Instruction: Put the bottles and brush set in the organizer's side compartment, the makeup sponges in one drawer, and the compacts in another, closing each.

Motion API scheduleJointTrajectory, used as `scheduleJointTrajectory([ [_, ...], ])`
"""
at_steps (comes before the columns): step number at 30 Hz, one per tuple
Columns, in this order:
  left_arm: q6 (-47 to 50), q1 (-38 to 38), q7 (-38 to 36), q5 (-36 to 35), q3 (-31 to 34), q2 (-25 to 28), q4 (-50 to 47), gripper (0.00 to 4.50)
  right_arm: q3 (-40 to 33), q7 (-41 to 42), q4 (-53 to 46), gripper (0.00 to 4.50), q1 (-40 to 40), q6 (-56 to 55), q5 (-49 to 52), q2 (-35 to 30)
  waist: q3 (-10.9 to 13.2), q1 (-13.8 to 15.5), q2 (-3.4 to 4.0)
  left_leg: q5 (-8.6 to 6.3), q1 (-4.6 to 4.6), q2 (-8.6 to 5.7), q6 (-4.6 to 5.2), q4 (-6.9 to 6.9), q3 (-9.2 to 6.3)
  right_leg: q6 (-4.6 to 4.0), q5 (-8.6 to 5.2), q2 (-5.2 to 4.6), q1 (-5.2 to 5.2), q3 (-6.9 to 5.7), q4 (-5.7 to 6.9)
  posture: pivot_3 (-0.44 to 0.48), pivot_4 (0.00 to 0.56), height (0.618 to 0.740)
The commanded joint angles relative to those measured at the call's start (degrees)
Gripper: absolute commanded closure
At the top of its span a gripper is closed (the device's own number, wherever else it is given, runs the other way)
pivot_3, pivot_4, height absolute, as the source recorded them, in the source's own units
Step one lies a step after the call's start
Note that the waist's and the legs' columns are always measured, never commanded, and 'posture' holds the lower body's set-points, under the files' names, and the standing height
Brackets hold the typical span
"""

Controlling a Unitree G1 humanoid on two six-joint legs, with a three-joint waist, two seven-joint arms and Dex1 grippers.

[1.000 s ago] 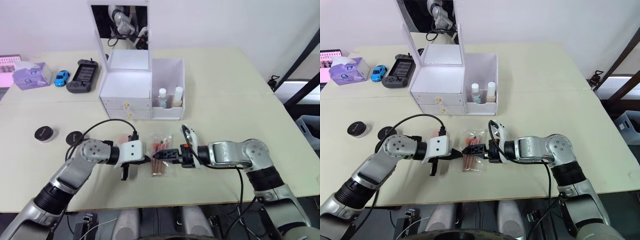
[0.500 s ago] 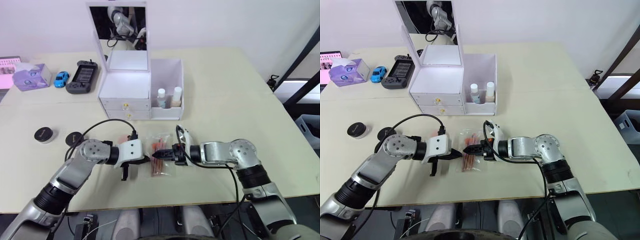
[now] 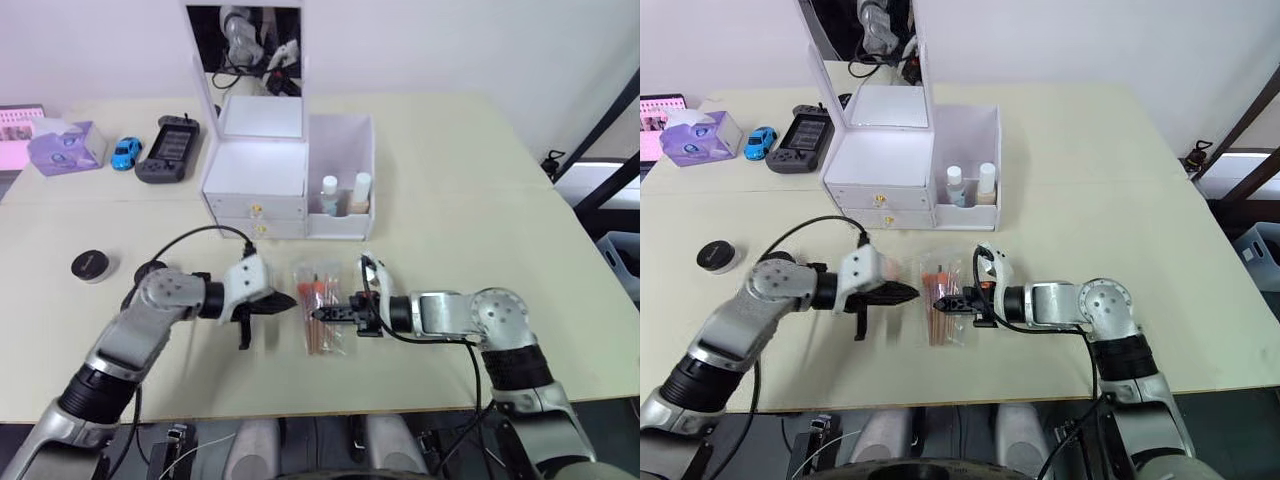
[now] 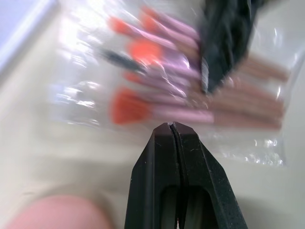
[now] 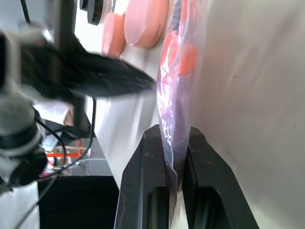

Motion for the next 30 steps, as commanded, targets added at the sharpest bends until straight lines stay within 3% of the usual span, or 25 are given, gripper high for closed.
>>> scheduleJointTrajectory([
  [1, 6.28, -0.72, -2.1, -10.2, 6.87, 1.48, -4.9, 4.5, -2.52, 8.03, -11.63, 4.47, 0.47, -4.76, -6.43, -4.98, 0.03, -0.08, 0.03, 0.0, -0.13, 0.0, 0.01, -0.01, 0.0, 0.01, -0.01, 0.0, -0.13, 0.01, -0.01, 0.0, 0.15, 0.74],
  [9, 13.89, -0.63, 0.93, -21.18, 15.72, 2.86, -8.24, 4.5, -8.13, 32.07, -26.14, 4.47, -1.55, -21.38, -15.45, -12.04, 0.14, -0.19, 0.01, -0.11, -0.05, 0.06, 0.19, -0.09, -0.02, 0.32, -0.23, 0.14, -0.23, -0.01, 0.09, 0.0, 0.15, 0.74],
  [13, 14.01, 0.93, 3.24, -22.6, 18.02, 2.68, -9.56, 4.5, -10.87, 38.94, -24.58, 4.47, -8.04, -22.58, -14.52, -15.96, 0.21, -0.23, 0.01, -0.11, 0.0, 0.05, 0.19, 0.05, 0.04, 0.21, -0.16, 0.09, -0.14, 0.02, 0.08, 0.0, 0.15, 0.74],
  [16, 14.02, 1.77, 4.95, -23.82, 19.23, 1.99, -10.18, 4.5, -9.66, 44.33, -21.36, 4.47, -14.03, -27.03, -20.85, -17.73, 0.24, -0.16, -0.03, -0.11, 0.04, 0.05, 0.19, 0.04, 0.07, 0.15, -0.13, 0.07, -0.14, 0.01, 0.07, 0.0, 0.15, 0.74],
  [23, 12.97, 2.42, 7.76, -23.9, 18.56, 0.62, -10.45, 4.5, 1.72, 60.04, 2.8, 4.47, -28.69, -49.91, -47.03, -15.75, 0.27, -0.33, 0.0, -0.11, 0.11, 0.05, 0.18, 0.0, 0.13, 0.08, -0.09, 0.09, -0.12, 0.05, 0.07, 0.0, 0.15, 0.74],
  [30, 13.18, 2.68, 10.4, -24.36, 18.8, -0.17, -11.64, 4.5, 4.2, 70.13, 46.79, 4.47, -47.35, -80.56, -63.02, -3.04, 0.37, -0.66, 0.04, -0.09, 0.16, 0.05, 0.16, -0.03, 0.19, -0.09, 0.06, 0.14, -0.17, 0.15, 0.22, 0.0, 0.15, 0.74],
])
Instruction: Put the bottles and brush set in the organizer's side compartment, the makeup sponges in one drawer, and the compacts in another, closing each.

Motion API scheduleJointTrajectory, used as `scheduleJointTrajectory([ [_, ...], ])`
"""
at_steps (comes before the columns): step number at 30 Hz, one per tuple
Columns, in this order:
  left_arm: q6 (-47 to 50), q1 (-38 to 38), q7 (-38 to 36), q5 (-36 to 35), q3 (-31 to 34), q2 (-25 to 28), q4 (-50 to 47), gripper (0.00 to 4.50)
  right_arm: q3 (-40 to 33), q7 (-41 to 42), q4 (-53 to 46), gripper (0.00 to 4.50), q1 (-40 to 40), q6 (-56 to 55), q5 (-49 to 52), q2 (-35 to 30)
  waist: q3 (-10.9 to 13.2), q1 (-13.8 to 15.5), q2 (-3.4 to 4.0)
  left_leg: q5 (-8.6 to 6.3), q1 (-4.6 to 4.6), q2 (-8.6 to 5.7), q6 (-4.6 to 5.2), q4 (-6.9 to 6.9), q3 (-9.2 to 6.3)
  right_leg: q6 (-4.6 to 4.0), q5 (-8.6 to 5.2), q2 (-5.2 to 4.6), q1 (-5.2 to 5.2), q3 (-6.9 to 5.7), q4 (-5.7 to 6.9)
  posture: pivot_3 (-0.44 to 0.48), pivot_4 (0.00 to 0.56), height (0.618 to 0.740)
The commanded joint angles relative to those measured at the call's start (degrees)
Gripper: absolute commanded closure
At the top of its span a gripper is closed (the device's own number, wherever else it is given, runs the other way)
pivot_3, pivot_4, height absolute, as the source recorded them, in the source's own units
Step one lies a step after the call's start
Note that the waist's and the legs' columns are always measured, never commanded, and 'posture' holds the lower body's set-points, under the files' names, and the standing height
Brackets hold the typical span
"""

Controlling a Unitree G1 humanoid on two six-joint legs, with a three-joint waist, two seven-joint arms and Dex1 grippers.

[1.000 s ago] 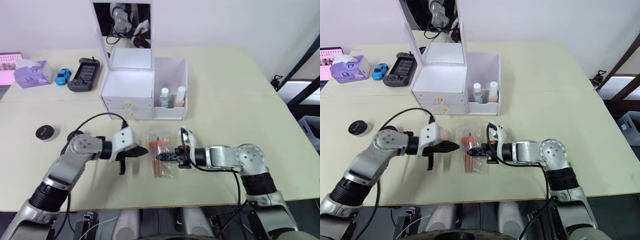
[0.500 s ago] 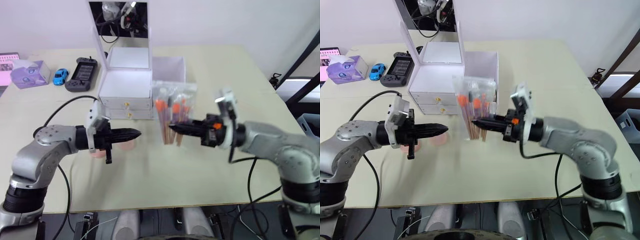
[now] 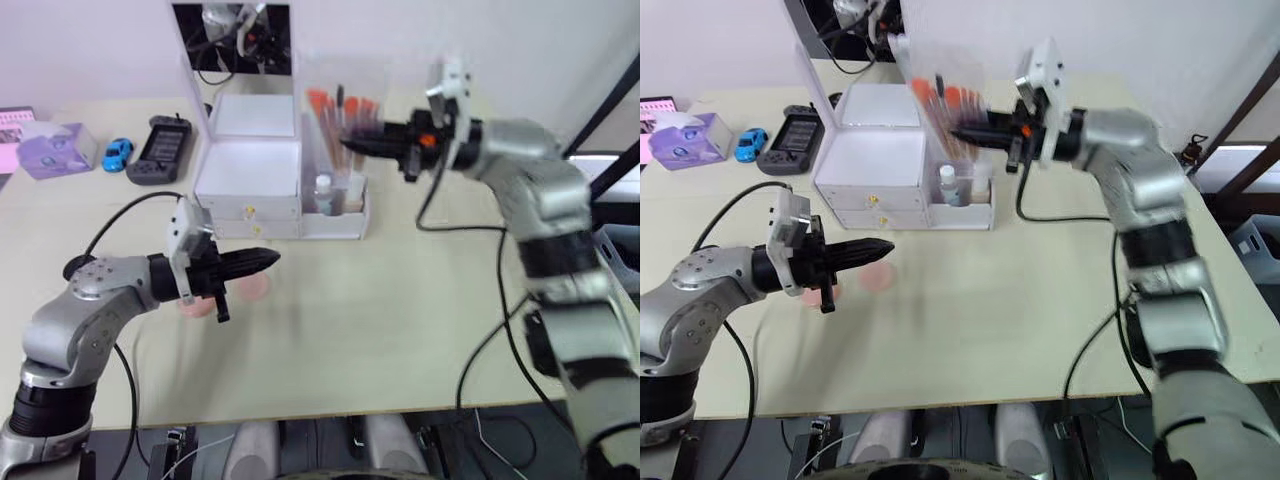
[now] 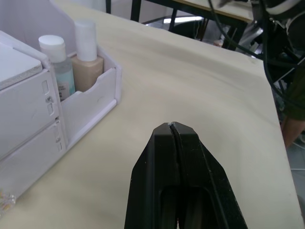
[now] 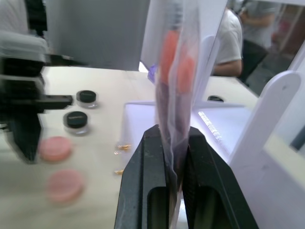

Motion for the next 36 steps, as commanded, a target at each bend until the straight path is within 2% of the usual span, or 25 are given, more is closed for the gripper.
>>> scheduleJointTrajectory([
  [1, -0.67, 0.3, 1.41, -1.1, 1.51, 0.29, -2.74, 4.5, -0.83, 3.62, 18.39, 4.47, -8.29, -16.34, -6.96, 3.6, 0.01, 0.06, -0.02, 0.0, 0.0, 0.01, 0.0, 0.0, 0.0, 0.01, 0.0, 0.01, 0.0, 0.0, 0.04, 0.0, 0.15, 0.74],
  [5, -0.37, 1.36, 2.93, -1.41, 1.84, 0.29, -4.19, 4.5, -2.35, 2.56, 35.17, 4.47, -15.04, -27.57, -12.09, 7.39, 0.04, 0.15, 0.0, 0.03, 0.0, 0.0, -0.06, -0.06, -0.02, 0.06, 0.03, 0.0, 0.01, 0.0, 0.03, 0.0, 0.15, 0.74],
  [10, 0.12, 2.98, 5.38, -2.08, 3.02, 0.68, -6.45, 4.5, -3.78, 0.53, 43.79, 4.47, -17.7, -32.7, -16.57, 10.04, 0.07, 0.06, 0.04, 0.08, -0.01, -0.01, -0.14, -0.09, -0.01, 0.08, 0.05, -0.01, 0.01, 0.03, 0.05, 0.0, 0.15, 0.74],
  [17, 0.82, 6.95, 7.87, -3.58, 6.49, 2.46, -9.59, 4.5, -4.53, -1.89, 46.89, 4.47, -17.12, -35.61, -22.39, 11.34, 0.11, -0.12, 0.11, 0.14, 0.06, 0.0, -0.25, -0.1, -0.02, 0.03, 0.03, 0.0, 0.0, 0.05, 0.13, 0.0, 0.15, 0.74],
  [21, 1.0, 8.15, 8.84, -4.32, 7.1, 3.28, -10.83, 4.5, -4.22, -3.43, 47.46, 4.47, -16.75, -36.72, -25.71, 12.64, 0.11, -0.18, 0.11, 0.33, 0.06, 0.0, -0.58, -0.14, -0.03, -0.05, 0.06, 0.0, 0.01, 0.08, 0.14, 0.0, 0.15, 0.74],
  [34, 0.39, 10.24, 10.33, -4.32, 7.63, 4.01, -12.14, 4.5, -4.46, -7.58, 48.26, 4.47, -17.38, -38.42, -33.12, 14.57, 0.11, -1.28, 0.1, 0.39, 0.09, -0.01, -0.68, -0.15, -0.05, -0.09, 0.11, 0.01, 0.02, 0.11, 0.19, 0.0, 0.15, 0.74],
  [36, 0.19, 10.57, 10.49, -4.06, 7.35, 3.92, -12.3, 4.5, -4.35, -8.69, 48.27, 3.59, -17.26, -39.07, -34.04, 14.55, 0.11, -1.35, 0.1, 0.39, 0.09, -0.01, -0.68, -0.14, -0.05, -0.06, 0.13, 0.01, 0.02, 0.11, 0.19, 0.0, 0.15, 0.74],
])
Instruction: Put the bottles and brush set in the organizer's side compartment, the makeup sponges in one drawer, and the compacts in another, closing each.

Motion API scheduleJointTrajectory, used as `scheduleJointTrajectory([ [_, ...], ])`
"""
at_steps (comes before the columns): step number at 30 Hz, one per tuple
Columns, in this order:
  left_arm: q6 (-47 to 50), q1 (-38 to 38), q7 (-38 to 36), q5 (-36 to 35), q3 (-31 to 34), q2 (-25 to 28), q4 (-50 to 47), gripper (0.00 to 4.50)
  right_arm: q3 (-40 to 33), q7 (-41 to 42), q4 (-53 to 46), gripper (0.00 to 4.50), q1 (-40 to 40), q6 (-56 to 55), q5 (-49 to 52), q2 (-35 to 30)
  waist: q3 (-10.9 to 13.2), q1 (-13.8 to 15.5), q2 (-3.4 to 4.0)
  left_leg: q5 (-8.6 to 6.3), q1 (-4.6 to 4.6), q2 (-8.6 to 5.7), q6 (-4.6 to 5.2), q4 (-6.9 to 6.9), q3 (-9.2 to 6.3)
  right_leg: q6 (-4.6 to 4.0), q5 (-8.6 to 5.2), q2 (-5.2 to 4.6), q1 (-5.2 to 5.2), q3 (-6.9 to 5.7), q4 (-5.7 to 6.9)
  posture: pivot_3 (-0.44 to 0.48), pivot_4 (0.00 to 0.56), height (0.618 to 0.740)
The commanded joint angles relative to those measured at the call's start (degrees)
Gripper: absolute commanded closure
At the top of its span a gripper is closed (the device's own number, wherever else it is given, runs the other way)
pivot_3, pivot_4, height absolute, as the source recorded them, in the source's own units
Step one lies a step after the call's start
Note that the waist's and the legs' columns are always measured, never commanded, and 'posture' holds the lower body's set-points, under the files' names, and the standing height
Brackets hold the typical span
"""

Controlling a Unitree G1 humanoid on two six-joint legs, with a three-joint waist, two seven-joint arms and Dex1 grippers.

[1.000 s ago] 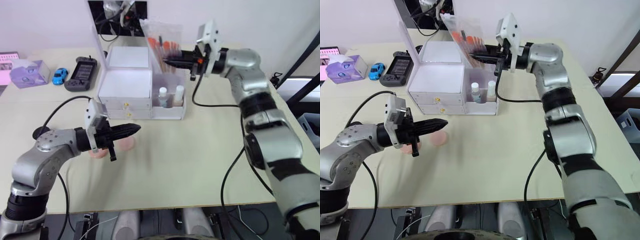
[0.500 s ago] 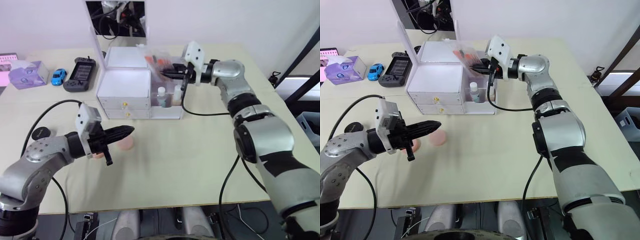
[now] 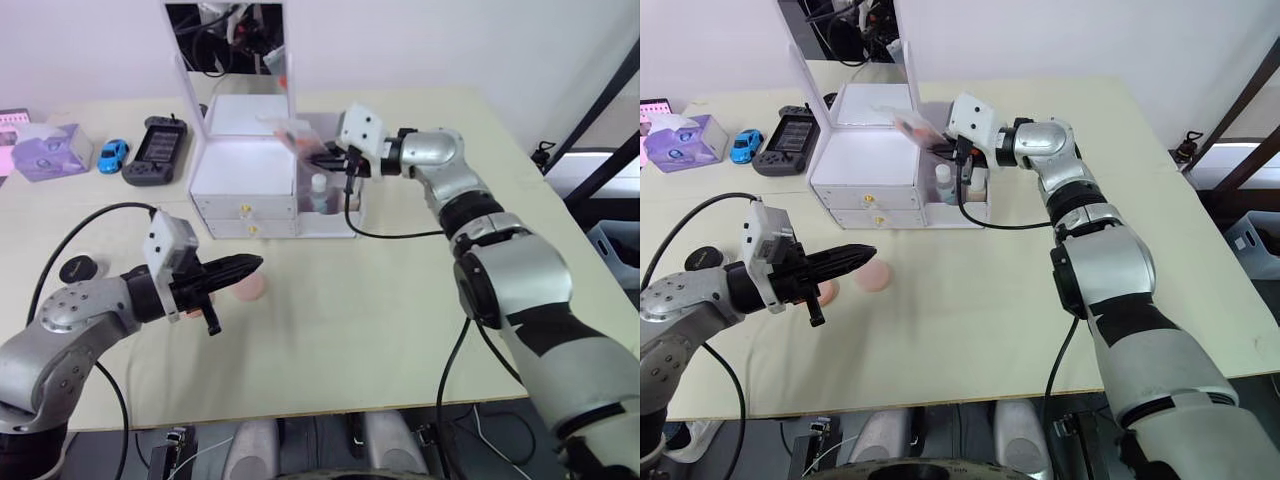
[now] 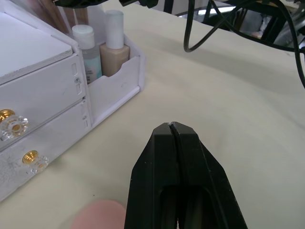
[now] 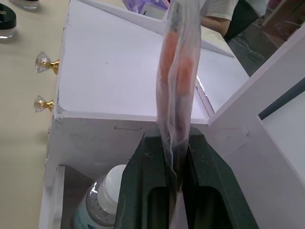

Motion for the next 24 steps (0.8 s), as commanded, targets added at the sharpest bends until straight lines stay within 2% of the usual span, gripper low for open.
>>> scheduleJointTrajectory([
  [1, -1.26, 0.59, 0.15, -0.21, 0.81, 0.32, -1.97, 4.5, -0.98, -1.53, -0.63, 3.26, -1.83, -1.4, -0.9, -0.13, 0.0, -0.03, 0.0, 0.0, 0.0, 0.0, 0.0, 0.0, 0.0, 0.0, 0.0, 0.0, 0.0, 0.0, 0.0, 0.0, 0.15, 0.74],
  [7, -1.14, -0.58, -0.12, -0.17, -0.87, 0.34, -1.55, 4.5, -3.67, 2.47, -1.32, 0.13, -1.79, -2.45, 0.91, -1.73, 0.0, 0.02, 0.0, 0.0, 0.02, 0.0, 0.0, 0.0, 0.0, 0.0, 0.0, 0.0, 0.01, 0.0, 0.02, 0.0, 0.15, 0.74],
  [12, -1.43, -3.59, -1.49, 0.45, -3.33, 0.39, 0.84, 4.5, -7.99, 12.95, -4.0, 0.03, -0.69, -4.07, 6.45, -3.41, 0.0, 0.04, 0.0, 0.01, 0.03, -0.01, -0.02, 0.01, 0.0, 0.08, 0.05, 0.0, 0.07, 0.01, 0.0, 0.0, 0.15, 0.74],
  [16, -1.98, -6.15, -3.02, 1.35, -5.54, 0.2, 3.29, 4.5, -10.2, 22.39, -11.35, 0.03, 2.77, -2.93, 12.71, -4.66, 0.0, 0.03, -0.01, 0.01, 0.09, 0.0, -0.02, 0.01, -0.01, 0.14, 0.08, 0.03, 0.12, 0.01, 0.03, 0.0, 0.15, 0.74],
  [20, -2.58, -7.79, -4.3, 1.93, -6.96, 0.03, 5.0, 4.5, -9.18, 23.45, -30.6, 0.03, 10.23, 9.16, 17.37, -6.69, 0.0, 0.12, 0.0, 0.01, 0.14, 0.0, -0.02, 0.01, -0.01, 0.15, 0.09, 0.03, 0.19, 0.01, 0.04, 0.0, 0.15, 0.74],
  [24, -3.65, -9.68, -6.5, 3.12, -7.33, 0.62, 8.18, 4.5, -6.41, 11.07, -63.21, 0.03, 20.92, 37.76, 17.45, -8.64, 0.0, 0.42, 0.01, 0.01, 0.14, 0.0, -0.02, 0.01, -0.04, 0.15, 0.08, 0.02, 0.14, 0.01, 0.12, 0.0, 0.15, 0.74],
])
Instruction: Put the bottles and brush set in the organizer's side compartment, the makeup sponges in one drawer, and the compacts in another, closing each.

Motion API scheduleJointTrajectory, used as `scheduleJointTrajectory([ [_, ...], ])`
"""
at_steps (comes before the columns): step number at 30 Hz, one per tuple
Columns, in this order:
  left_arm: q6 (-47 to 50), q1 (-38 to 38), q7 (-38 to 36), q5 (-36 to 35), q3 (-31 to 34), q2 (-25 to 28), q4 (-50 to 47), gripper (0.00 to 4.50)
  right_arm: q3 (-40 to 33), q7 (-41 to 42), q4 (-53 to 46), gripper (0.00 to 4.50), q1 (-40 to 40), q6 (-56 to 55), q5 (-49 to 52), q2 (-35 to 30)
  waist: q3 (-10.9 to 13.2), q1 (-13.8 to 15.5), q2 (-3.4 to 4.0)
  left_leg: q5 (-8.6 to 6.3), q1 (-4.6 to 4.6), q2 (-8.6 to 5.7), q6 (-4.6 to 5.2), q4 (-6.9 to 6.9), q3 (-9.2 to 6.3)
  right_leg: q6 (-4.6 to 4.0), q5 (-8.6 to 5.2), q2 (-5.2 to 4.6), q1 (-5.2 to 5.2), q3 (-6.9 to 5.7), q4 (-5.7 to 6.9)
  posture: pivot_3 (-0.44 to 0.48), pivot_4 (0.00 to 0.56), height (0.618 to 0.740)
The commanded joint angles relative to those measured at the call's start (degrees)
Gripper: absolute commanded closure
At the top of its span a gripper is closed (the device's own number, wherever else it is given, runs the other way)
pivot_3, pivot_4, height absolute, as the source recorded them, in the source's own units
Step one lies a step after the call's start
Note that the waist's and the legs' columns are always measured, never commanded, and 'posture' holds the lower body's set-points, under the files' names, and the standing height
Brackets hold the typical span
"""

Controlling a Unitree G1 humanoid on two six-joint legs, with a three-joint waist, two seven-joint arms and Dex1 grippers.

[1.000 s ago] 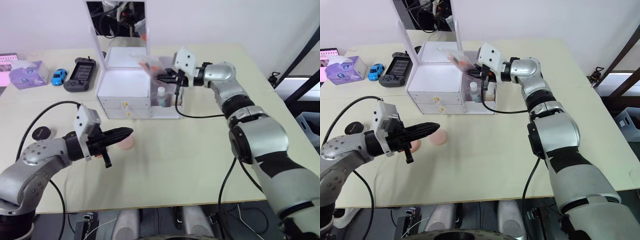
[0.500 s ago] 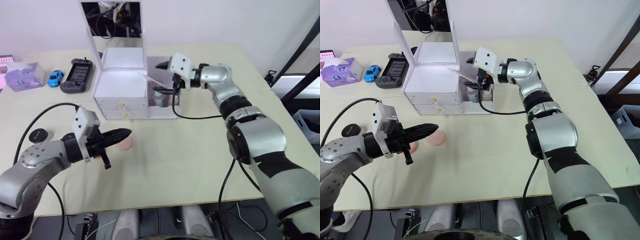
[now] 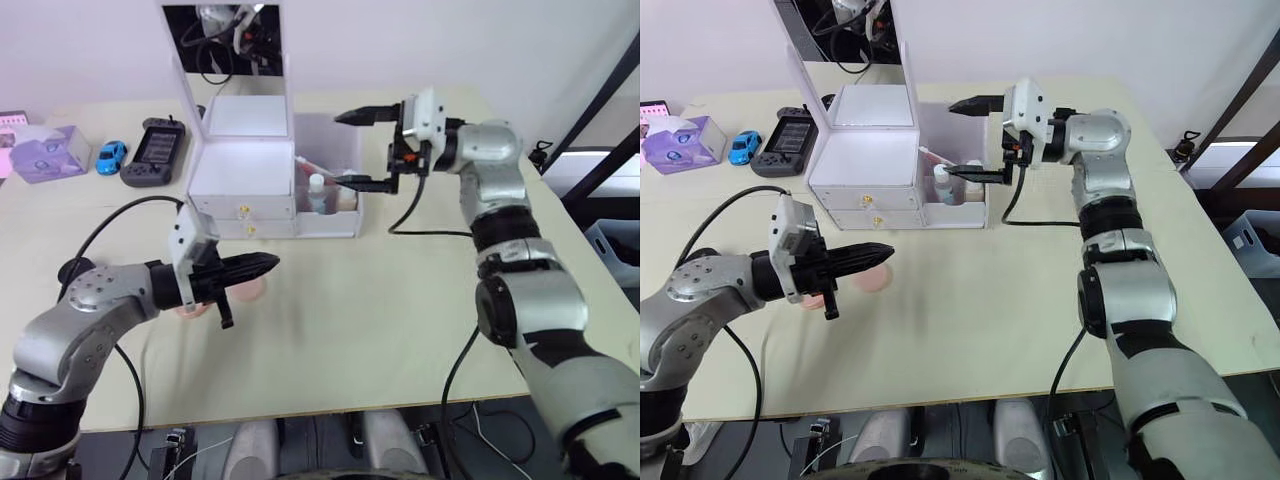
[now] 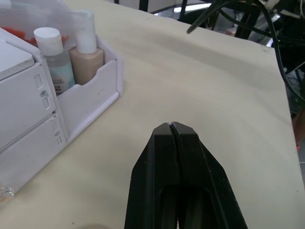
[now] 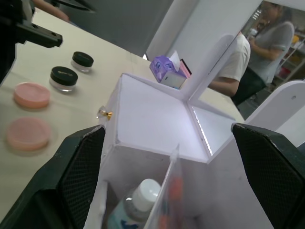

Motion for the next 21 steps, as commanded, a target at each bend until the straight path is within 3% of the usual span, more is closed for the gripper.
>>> scheduleJointTrajectory([
  [1, -2.21, -2.05, -2.08, 1.31, -0.04, 0.72, 1.77, 4.5, 1.39, -11.08, -25.39, 0.03, 4.36, 21.29, 1.1, -1.09, 0.0, 0.12, 0.0, 0.0, -0.01, 0.0, 0.0, -0.01, -0.02, 0.0, 0.0, 0.0, -0.04, -0.01, 0.04, 0.0, 0.15, 0.74],
  [3, -2.66, -2.85, -2.71, 1.86, -0.37, 0.73, 2.86, 4.5, 3.18, -13.14, -32.0, 0.03, 5.22, 29.37, 1.06, -2.49, 0.0, -0.08, 0.0, 0.0, 0.0, 0.0, 0.0, -0.01, -0.01, 0.0, 0.0, 0.0, -0.08, -0.01, 0.1, 0.0, 0.15, 0.74],
  [7, -3.37, -4.34, -3.36, 2.98, -1.32, 0.3, 4.24, 4.5, 9.47, -14.36, -36.33, 1.82, 4.64, 38.89, -2.39, -6.48, -0.02, 0.05, -0.03, 0.0, 0.02, -0.01, 0.0, 0.13, -0.01, -0.2, -0.1, 0.01, -0.01, -0.01, 0.09, 0.0, 0.15, 0.74],
  [12, -3.73, -5.06, -3.8, 3.93, -1.92, -0.23, 4.84, 4.5, 15.24, -17.07, -32.9, 4.46, 4.52, 37.72, -6.63, -7.09, -0.03, 0.0, -0.06, 0.0, 0.01, -0.01, 0.0, 0.19, 0.0, -0.25, -0.08, -0.01, 0.01, 0.0, 0.05, 0.0, 0.15, 0.74],
  [21, -4.56, -3.55, -3.58, 5.11, -1.46, -0.74, 4.01, 4.5, 20.84, -21.02, -19.29, 4.49, -0.33, 28.64, -13.29, -4.89, -0.03, -0.07, -0.06, 0.0, -0.09, -0.01, 0.0, 0.14, 0.01, -0.19, -0.06, 0.0, -0.07, 0.0, 0.0, 0.0, 0.15, 0.74],
])
